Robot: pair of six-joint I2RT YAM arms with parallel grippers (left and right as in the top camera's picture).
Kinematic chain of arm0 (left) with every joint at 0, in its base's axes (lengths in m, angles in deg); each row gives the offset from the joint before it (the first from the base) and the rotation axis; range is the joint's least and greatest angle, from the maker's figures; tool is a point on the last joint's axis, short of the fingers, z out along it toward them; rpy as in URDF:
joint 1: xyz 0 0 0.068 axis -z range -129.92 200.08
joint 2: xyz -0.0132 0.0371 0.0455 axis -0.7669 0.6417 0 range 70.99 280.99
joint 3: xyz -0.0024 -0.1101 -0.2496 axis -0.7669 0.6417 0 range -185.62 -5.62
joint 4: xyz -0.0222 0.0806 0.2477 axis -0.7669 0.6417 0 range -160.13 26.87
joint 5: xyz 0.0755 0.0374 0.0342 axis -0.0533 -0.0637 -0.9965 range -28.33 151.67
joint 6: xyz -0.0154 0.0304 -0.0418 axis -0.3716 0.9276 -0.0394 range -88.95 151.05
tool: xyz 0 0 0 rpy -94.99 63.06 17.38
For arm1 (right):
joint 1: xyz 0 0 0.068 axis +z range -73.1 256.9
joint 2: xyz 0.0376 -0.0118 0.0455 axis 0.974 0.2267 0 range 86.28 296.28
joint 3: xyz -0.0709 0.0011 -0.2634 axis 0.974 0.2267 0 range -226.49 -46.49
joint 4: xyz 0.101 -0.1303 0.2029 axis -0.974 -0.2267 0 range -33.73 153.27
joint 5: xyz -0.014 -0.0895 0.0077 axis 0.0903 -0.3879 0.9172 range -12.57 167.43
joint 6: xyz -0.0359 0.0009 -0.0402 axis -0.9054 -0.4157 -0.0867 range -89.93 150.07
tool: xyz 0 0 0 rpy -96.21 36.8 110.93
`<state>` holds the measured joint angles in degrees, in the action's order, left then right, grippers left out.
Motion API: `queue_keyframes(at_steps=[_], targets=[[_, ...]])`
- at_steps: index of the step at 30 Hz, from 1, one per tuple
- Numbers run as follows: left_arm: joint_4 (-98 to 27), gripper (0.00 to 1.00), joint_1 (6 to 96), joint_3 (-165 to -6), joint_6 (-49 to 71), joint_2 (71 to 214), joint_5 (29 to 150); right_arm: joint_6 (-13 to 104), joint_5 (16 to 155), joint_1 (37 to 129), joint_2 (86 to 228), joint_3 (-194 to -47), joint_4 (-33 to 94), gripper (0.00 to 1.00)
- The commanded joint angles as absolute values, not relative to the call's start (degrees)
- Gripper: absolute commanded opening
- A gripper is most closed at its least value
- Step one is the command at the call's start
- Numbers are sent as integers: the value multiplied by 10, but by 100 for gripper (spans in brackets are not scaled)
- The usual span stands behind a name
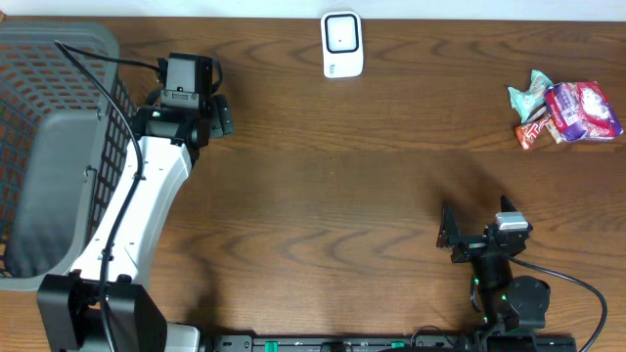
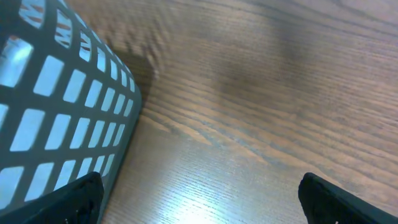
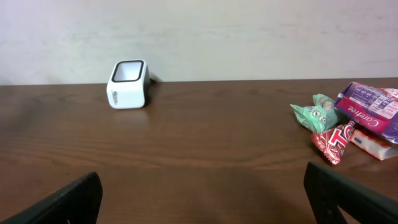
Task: Scan the item barcode
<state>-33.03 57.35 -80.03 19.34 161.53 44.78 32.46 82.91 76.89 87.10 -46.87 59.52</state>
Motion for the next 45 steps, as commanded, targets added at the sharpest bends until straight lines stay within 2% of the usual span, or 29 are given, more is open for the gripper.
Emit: queue_keyframes(at_steps=[1, 12, 22, 31, 36, 45], targets=[[-328, 99, 572, -778, 203, 1618, 440, 332, 825, 766, 866, -468, 592, 99], [-349, 99, 572, -679, 203, 1606, 447, 332, 825, 766, 866, -468, 592, 99], [-554, 99, 572, -475, 210, 1515, 454, 332, 825, 766, 866, -468, 592, 99], [-742, 99, 572, -292, 210, 1375, 466, 332, 825, 766, 866, -468, 592, 99], [-790, 99, 572, -223, 214, 1294, 475, 332, 825, 766, 866, -468, 592, 99], [-806, 99, 572, -158, 214, 1184, 486, 332, 825, 766, 866, -468, 592, 99]])
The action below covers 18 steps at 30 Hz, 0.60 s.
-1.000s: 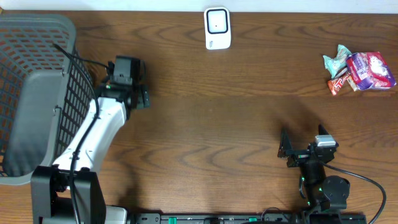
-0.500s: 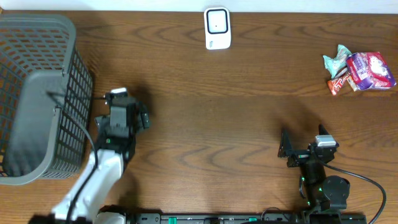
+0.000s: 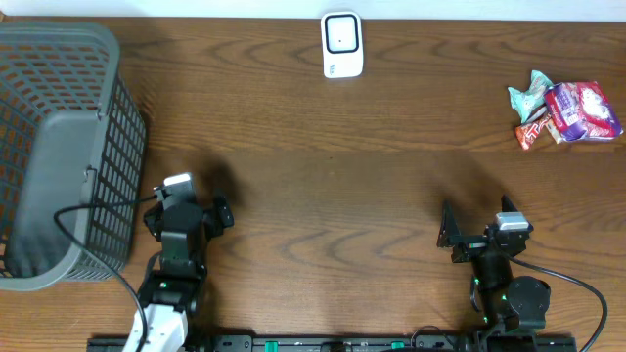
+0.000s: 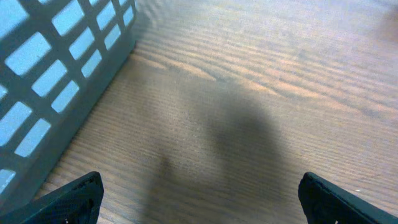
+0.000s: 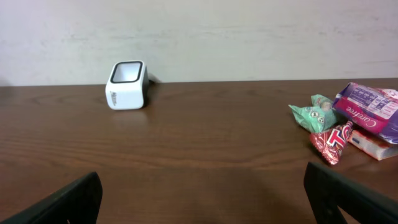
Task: Scan the item barcode
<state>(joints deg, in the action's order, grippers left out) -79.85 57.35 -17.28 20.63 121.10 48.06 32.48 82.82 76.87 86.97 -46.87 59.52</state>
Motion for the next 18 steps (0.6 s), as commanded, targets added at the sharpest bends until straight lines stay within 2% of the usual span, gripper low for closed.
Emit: queue_keyframes(at_steps=[1, 9, 18], targets=[[-813, 99, 572, -150, 214, 1172, 486, 332, 825, 766, 866, -468, 592, 99], [-870, 99, 572, -83, 231, 1079, 492, 332, 825, 766, 866, -468, 592, 99], [-859, 99, 572, -58, 264, 993, 527, 332, 825, 766, 866, -468, 592, 99]])
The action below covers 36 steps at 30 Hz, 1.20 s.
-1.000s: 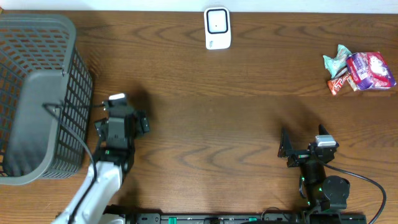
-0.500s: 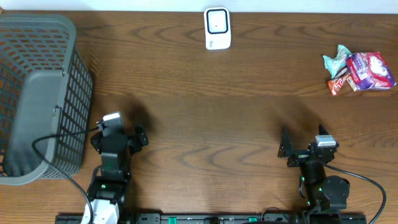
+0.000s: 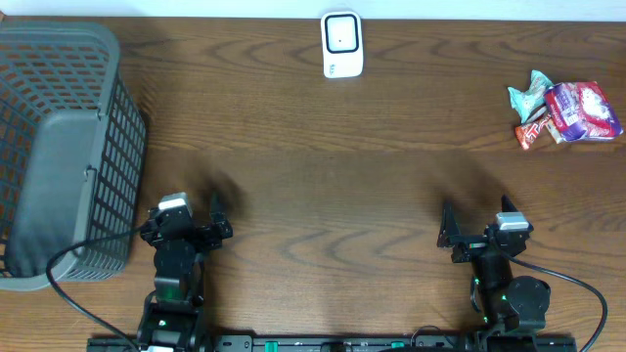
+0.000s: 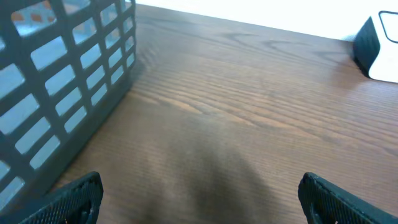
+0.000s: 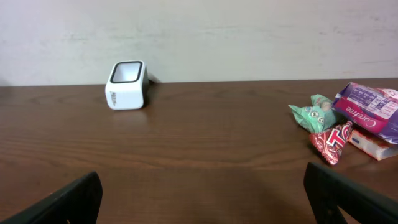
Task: Scan the item barcode
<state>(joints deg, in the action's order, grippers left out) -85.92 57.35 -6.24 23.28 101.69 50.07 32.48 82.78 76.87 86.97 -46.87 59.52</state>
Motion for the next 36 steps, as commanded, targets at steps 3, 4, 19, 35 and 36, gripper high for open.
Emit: queue_keyframes(at_steps=[3, 4, 19, 35, 36], targets=[[-856, 99, 572, -58, 295, 968, 555, 332, 825, 766, 866, -468, 592, 99], [-853, 99, 572, -58, 298, 959, 558, 332, 825, 766, 866, -468, 592, 99], [-787, 99, 572, -58, 300, 850, 557, 332, 825, 766, 866, -468, 592, 99], [-755, 99, 559, -58, 330, 711, 571, 332, 825, 766, 866, -468, 592, 99], [-755, 99, 557, -58, 330, 711, 572, 332, 825, 766, 866, -468, 592, 99]])
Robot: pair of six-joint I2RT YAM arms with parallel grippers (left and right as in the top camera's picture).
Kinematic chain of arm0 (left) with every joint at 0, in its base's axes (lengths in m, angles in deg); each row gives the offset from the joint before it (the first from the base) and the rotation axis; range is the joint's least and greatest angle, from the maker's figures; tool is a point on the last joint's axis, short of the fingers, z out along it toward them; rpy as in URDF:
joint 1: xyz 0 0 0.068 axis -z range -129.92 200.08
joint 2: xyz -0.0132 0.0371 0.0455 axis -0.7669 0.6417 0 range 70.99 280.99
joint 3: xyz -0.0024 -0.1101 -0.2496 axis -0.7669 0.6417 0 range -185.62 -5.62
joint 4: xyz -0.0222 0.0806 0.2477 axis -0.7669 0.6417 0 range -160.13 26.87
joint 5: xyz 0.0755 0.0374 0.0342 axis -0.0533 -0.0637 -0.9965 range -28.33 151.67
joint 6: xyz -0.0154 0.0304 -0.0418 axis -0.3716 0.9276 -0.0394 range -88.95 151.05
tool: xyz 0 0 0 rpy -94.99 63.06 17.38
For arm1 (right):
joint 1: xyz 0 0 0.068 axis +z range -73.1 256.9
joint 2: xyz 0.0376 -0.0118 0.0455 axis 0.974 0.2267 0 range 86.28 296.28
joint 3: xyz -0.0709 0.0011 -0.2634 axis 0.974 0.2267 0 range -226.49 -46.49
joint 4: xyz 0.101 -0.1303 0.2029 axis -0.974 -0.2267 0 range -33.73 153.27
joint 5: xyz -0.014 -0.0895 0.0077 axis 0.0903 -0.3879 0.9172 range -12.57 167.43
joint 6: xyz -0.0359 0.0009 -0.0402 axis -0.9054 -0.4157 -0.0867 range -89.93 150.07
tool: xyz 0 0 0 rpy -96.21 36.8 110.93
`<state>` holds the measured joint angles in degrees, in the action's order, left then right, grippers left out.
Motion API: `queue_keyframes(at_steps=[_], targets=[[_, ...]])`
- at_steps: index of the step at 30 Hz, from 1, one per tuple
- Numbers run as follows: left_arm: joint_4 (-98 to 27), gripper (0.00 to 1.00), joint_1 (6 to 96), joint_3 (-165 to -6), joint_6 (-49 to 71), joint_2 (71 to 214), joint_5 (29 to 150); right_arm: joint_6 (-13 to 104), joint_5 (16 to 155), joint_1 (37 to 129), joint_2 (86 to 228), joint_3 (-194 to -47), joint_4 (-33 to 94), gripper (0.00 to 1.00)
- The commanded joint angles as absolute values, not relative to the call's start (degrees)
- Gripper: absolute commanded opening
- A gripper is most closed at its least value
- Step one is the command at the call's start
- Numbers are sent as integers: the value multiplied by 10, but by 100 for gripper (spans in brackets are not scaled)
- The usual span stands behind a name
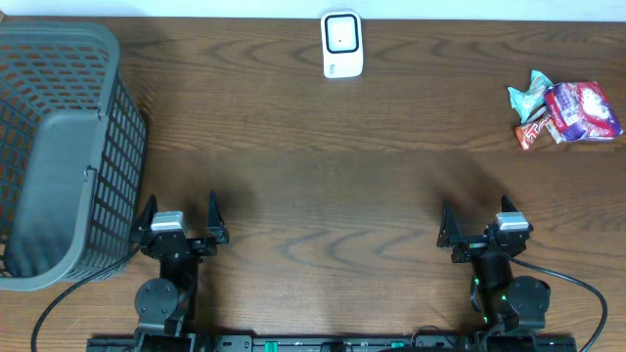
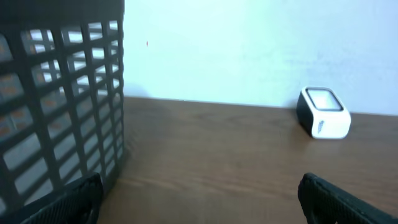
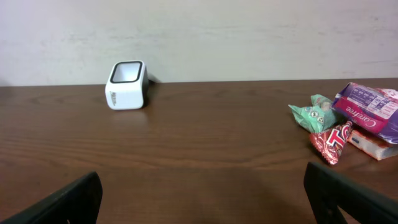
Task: Scan the item barcode
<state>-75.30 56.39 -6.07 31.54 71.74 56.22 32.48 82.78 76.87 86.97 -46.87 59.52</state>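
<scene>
The white barcode scanner (image 1: pixel 342 44) stands at the table's far edge, also visible as scanner (image 2: pixel 324 121) and scanner (image 3: pixel 127 84). A small heap of items lies far right: a purple-pink packet (image 1: pixel 584 110), a teal wrapper (image 1: pixel 528 95) and a red wrapper (image 1: pixel 531 132); in the right wrist view they are packet (image 3: pixel 372 111), teal wrapper (image 3: pixel 316 112), red wrapper (image 3: pixel 332 142). My left gripper (image 1: pixel 179 217) sits folded at the near left, open and empty. My right gripper (image 1: pixel 484 225) sits at the near right, open and empty.
A large grey mesh basket (image 1: pixel 54 147) fills the left side of the table, its wall (image 2: pixel 59 99) close to the left gripper. The wooden table top (image 1: pixel 323 186) stretches between the arms and the scanner. A pale wall (image 3: pixel 249 31) stands behind the table.
The left arm has drawn back a little further toward the near edge, and its camera now looks level across the table at the scanner. The right arm has not moved.
At first the left arm was stretched far out beside the basket's far corner, gripper open. Then it was back near the front edge beside the basket, then lower still, and now folded at rest. The right arm and the items stayed put throughout.
</scene>
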Motion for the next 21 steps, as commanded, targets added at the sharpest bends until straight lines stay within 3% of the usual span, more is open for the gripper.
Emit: queue_keyframes(at_steps=[1, 7, 11, 21], targets=[[-755, 99, 554, -58, 330, 711, 572, 332, 825, 766, 866, -468, 592, 99], [-739, 99, 526, -58, 348, 711, 573, 332, 825, 766, 866, -468, 592, 99], [-656, 99, 508, -58, 357, 711, 587, 332, 825, 766, 866, -468, 592, 99], [-661, 99, 479, -58, 361, 710, 623, 332, 825, 766, 866, -468, 592, 99]])
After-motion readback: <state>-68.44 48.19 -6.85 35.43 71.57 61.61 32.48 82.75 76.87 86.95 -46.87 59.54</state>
